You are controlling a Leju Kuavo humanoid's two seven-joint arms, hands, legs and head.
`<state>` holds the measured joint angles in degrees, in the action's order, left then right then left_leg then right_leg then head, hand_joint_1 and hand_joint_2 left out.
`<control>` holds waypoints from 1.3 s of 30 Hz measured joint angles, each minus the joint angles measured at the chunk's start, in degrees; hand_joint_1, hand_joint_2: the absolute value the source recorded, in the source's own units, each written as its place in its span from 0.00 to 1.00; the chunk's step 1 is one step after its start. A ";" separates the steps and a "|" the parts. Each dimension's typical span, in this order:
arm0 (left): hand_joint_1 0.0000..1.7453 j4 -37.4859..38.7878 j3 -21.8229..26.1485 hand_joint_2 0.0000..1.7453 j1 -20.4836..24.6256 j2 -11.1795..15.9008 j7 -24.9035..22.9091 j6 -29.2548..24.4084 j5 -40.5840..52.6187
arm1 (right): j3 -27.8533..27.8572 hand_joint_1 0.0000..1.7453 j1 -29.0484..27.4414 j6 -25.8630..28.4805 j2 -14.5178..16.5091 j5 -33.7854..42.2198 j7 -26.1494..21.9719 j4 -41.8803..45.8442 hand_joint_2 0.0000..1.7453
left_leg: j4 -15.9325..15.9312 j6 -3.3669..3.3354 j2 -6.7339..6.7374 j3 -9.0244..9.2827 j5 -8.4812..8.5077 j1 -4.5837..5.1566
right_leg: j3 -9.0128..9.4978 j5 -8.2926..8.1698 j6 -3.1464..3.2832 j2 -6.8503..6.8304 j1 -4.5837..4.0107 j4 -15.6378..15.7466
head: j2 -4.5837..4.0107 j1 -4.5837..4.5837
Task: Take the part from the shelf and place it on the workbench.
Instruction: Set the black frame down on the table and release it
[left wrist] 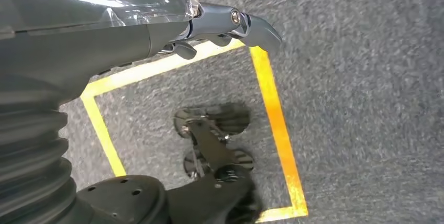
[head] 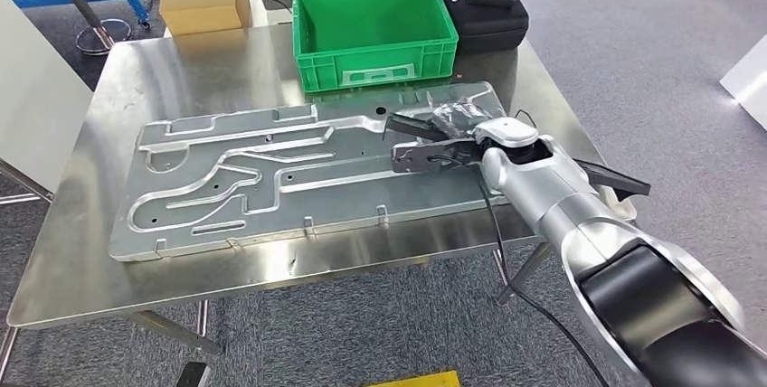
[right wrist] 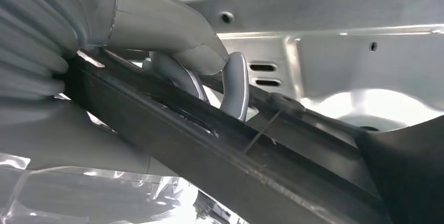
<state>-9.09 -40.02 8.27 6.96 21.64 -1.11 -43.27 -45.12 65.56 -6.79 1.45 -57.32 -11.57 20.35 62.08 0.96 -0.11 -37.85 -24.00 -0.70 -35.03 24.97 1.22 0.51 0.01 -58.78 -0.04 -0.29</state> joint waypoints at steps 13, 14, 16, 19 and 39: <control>0.00 -0.30 -2.02 1.00 1.30 -0.52 -0.79 1.29 2.63 | -2.93 0.00 -5.58 5.12 1.42 -2.68 1.99 -3.32 0.00 | -3.90 -1.85 0.06 2.63 0.19 -0.33 | -6.25 3.58 -2.29 -0.25 0.69 -11.59 | 0.00 -0.05; 0.00 -0.34 -2.19 0.75 1.31 -0.65 -0.99 1.26 2.81 | -2.98 0.00 -5.82 6.13 1.52 -2.66 2.19 -3.40 0.00 | -3.82 -1.69 0.05 2.74 0.05 -0.33 | -4.33 1.61 -2.10 -0.32 0.70 -7.38 | 0.00 -0.06; 0.00 -0.42 -2.47 0.25 1.35 -0.84 -1.10 1.18 3.02 | -3.00 0.00 -6.16 8.71 1.73 -2.49 2.23 -3.45 0.00 | -3.70 -1.22 0.04 2.80 -0.16 -0.16 | -1.40 -0.60 -1.66 -0.41 0.40 -1.20 | 0.00 -0.03; 0.00 -0.44 -2.66 0.00 1.25 -0.96 -1.08 1.16 3.04 | -2.80 0.00 -6.94 13.09 1.94 -1.69 1.35 -3.37 0.00 | -3.91 -0.35 0.06 2.91 -0.15 -0.04 | -0.86 -0.79 -1.11 -0.26 0.17 0.11 | 0.00 0.00; 0.00 -0.43 -1.92 0.00 -1.10 -0.79 1.56 1.07 0.25 | 31.16 0.00 -29.35 34.07 -10.12 20.20 -22.64 45.44 0.00 | -3.62 -2.31 -0.40 3.57 -0.78 -0.22 | -4.41 5.31 -3.04 -0.44 0.57 -9.48 | 0.00 0.08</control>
<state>-9.52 -41.94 7.17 6.16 23.20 -0.04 -43.03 -13.97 36.21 27.28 -8.67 -37.12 -34.22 65.78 58.47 -1.35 -0.50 -34.28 -24.78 -0.93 -39.44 30.28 -1.82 0.07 0.59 -68.25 -0.04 -0.21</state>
